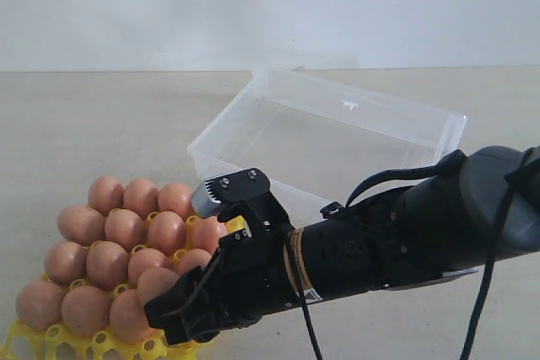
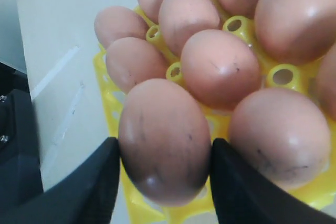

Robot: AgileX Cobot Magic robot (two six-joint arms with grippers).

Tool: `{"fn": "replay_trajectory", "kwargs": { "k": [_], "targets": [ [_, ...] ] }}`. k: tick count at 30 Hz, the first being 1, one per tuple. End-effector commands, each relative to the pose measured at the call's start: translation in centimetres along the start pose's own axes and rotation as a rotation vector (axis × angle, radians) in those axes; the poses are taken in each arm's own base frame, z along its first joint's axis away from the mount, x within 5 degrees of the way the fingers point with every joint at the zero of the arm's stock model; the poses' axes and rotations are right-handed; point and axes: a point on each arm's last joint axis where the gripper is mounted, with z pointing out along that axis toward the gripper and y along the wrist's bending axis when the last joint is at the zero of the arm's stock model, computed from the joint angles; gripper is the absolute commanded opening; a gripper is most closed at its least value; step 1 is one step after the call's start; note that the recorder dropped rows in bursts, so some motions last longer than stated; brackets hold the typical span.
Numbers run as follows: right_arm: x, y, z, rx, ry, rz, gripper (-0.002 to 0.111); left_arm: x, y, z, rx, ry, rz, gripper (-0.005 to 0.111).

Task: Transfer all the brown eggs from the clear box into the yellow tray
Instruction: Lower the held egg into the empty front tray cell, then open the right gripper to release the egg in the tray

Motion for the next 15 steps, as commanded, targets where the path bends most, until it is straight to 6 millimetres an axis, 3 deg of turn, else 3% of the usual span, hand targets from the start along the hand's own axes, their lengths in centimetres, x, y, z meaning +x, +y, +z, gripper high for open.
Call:
{"fn": "replay_trajectory", "kwargs": {
  "k": [1,8,15],
  "targets": [
    [0.17,0.14,0.12,-0.013,0.023,-0.044,0.0,-0.02,-0.02,0.01,0.005,-0.011,0.001,-0.004],
    [0.43,0.04,0.11,-0.002,0.051,-0.075,0.003,-0.02,-0.02,0.01,0.005,-0.011,0.001,-0.004],
    [0.54,-0.36,0.1,0.04,0.065,-0.076,0.038,-0.02,-0.02,0.01,0.005,-0.011,0.001,-0.004]
  ]
}}
